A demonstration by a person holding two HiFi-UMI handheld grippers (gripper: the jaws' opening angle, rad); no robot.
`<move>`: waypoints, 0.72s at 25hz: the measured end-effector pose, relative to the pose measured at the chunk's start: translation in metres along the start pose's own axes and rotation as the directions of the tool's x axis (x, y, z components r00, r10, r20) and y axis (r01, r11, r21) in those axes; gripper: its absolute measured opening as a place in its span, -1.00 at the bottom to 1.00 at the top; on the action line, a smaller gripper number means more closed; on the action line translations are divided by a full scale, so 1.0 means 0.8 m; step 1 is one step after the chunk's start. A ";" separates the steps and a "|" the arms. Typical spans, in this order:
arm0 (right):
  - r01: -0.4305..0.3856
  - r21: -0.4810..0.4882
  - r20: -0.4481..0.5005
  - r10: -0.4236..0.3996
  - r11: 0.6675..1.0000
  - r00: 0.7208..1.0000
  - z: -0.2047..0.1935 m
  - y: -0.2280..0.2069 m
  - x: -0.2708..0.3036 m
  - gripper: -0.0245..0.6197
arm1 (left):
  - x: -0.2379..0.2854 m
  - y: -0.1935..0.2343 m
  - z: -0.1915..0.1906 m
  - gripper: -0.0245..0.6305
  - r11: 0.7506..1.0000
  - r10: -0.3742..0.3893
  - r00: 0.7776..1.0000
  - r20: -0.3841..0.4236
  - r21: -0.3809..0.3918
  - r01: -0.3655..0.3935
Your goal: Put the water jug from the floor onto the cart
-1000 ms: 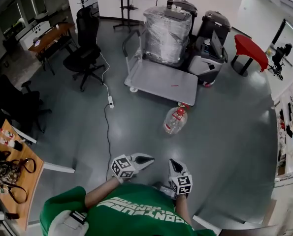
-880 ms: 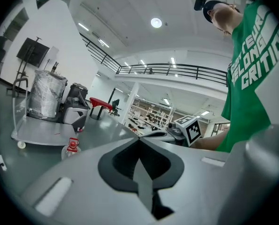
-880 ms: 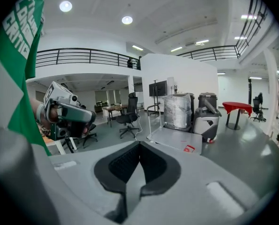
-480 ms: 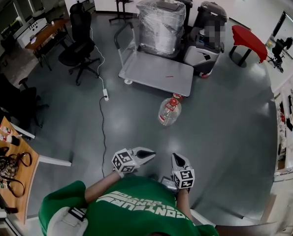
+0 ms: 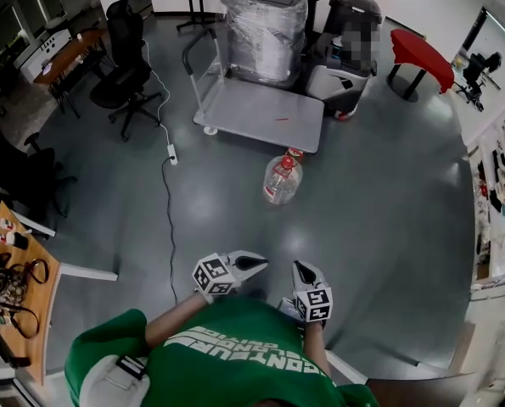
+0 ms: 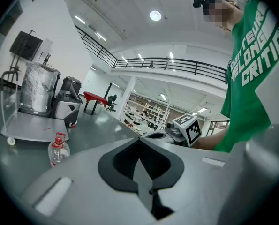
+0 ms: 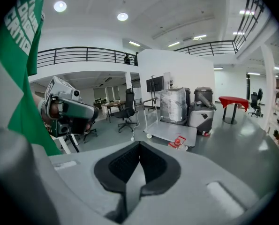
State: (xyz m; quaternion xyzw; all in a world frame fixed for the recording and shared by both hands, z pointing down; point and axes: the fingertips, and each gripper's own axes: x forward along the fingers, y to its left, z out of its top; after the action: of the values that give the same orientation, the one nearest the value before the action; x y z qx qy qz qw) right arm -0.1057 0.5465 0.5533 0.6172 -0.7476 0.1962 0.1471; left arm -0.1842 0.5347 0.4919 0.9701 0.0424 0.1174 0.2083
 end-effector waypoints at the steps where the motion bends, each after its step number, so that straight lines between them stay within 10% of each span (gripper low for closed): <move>1: 0.005 0.005 -0.004 -0.005 1.000 1.000 -0.004 -0.003 -0.003 -0.95 | 0.003 -0.001 0.001 -0.89 1.000 -0.002 1.000 0.004 -0.001 0.002; 18: -0.015 0.003 -0.017 0.015 1.000 1.000 -0.006 -0.015 -0.001 -0.95 | 0.015 0.004 0.020 -0.89 1.000 0.024 0.999 0.036 -0.005 -0.024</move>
State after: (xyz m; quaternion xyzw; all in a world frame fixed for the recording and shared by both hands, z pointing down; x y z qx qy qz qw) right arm -0.0940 0.5476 0.5581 0.6101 -0.7507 0.2036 0.1509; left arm -0.1684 0.5269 0.4813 0.9720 0.0266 0.1027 0.2097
